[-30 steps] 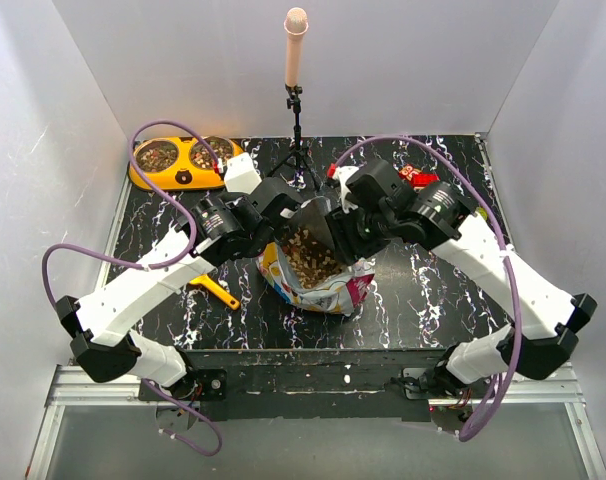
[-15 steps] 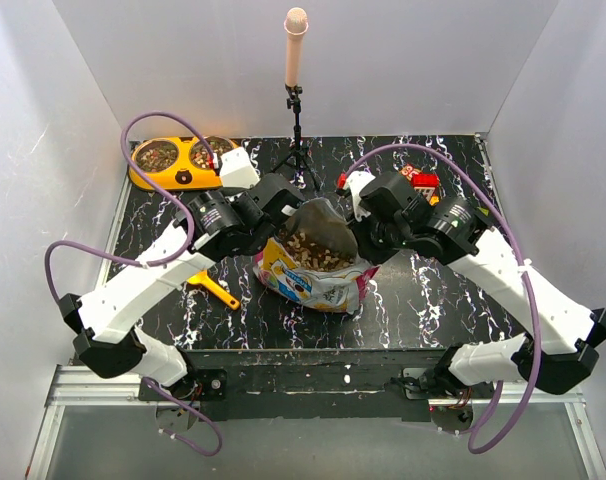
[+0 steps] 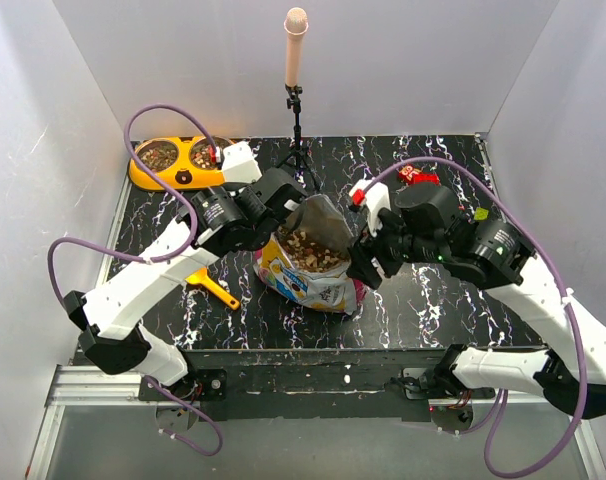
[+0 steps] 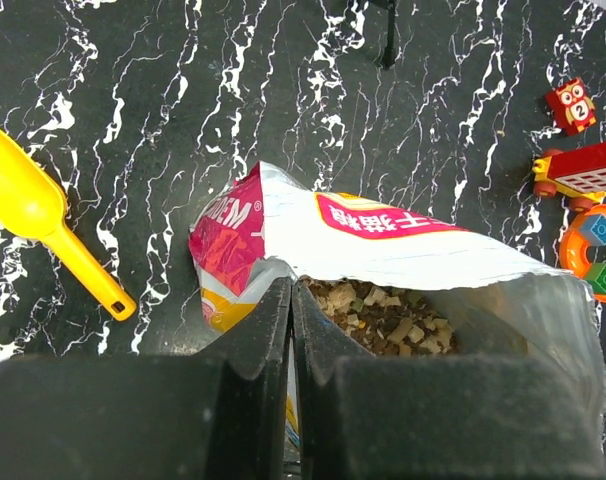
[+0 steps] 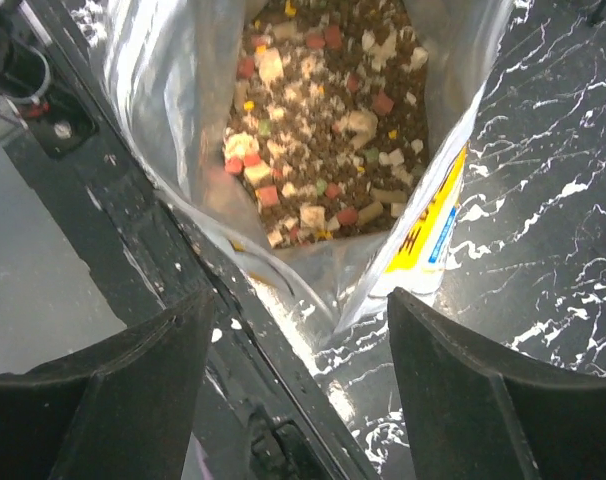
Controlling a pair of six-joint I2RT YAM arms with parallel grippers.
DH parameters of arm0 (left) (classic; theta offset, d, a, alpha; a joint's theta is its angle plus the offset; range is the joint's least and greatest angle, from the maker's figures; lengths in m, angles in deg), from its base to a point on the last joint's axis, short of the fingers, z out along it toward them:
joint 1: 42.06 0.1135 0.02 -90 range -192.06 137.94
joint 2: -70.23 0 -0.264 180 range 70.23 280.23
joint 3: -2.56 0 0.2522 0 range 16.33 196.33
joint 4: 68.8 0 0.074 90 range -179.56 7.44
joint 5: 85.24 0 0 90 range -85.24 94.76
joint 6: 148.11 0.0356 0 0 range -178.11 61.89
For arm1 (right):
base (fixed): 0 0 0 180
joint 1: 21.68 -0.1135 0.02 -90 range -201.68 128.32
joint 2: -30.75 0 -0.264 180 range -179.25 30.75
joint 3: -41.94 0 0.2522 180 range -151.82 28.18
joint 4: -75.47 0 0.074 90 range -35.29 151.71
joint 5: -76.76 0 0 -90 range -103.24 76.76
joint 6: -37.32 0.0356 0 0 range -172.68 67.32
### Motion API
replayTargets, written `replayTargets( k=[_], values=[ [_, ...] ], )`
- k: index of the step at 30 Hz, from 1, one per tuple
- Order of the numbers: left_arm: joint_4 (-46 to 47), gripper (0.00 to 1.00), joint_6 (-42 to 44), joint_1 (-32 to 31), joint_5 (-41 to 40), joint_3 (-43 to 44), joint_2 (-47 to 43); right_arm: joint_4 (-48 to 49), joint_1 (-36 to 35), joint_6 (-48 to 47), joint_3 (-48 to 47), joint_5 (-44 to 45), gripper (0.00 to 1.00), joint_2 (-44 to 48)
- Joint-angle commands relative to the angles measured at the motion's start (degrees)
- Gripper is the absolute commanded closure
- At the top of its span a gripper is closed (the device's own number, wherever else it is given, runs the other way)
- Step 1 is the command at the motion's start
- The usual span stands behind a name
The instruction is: Serve the pet food
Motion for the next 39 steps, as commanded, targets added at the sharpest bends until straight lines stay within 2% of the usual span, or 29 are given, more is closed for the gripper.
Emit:
replayTargets(
  k=[1,5,9,12,15,17,18,20,22,24,26,28,30,34,39],
  values=[
    [6.65,1.00,1.39,0.66,-7.48,4.90,-2.24,4.18,-0.95,-5.73,5.94,2.47,0.24,3.17],
    [6.56,1.00,1.39,0.92,-6.96,4.81,-2.42,8.30,-1.04,-9.25,10.42,1.25,0.24,6.43],
    [6.83,1.00,1.13,1.10,-6.60,3.76,-2.86,11.83,-1.30,-9.96,11.93,1.42,0.28,5.12],
    [6.48,1.00,0.60,1.36,-6.25,3.14,-2.77,12.97,-1.91,-10.57,12.28,-0.95,0.35,2.92],
    [5.60,1.00,-0.01,1.45,-5.29,2.61,-3.38,19.46,-2.70,-8.21,15.00,3.00,0.43,1.16],
    [1.84,1.00,-1.94,1.63,-5.20,2.87,-4.08,21.49,-2.88,-6.19,14.40,7.90,0.54,0.11],
    [0.08,0.95,-2.82,2.06,-4.41,2.79,-5.31,20.89,-2.97,-6.09,13.96,9.32,0.61,-0.16],
    [-2.31,0.69,-3.18,3.64,-0.13,1.74,-7.68,19.57,-3.06,-6.70,14.12,10.64,0.70,0.19],
    [-3.20,0.51,-3.09,6.53,7.34,-0.10,-10.49,19.13,-3.06,-7.58,16.31,11.35,0.78,1.68],
    [-1.97,0.35,-2.65,9.26,14.81,-4.39,-13.30,18.43,-3.06,-8.20,17.99,11.18,0.91,3.61],
    [-1.00,0.24,-4.22,11.98,23.06,-7.74,-15.07,18.16,-3.06,-8.38,19.48,10.13,0.95,5.37],
    [0.49,0.19,-5.63,14.45,29.40,-10.47,-15.86,17.81,-3.06,-8.29,19.84,9.33,0.96,6.43],
    [1.29,0.16,-7.91,16.12,32.41,-11.45,-15.08,17.02,-3.06,-7.94,19.75,8.80,0.98,6.87],
    [4.88,0.16,-9.85,19.72,35.49,-11.10,-12.01,15.53,-3.06,-7.50,19.93,8.01,0.99,7.22],
    [10.15,0.16,-16.44,23.51,42.34,-13.73,-9.10,14.29,-3.06,-7.76,19.75,7.48,0.99,7.66]
  ],
)
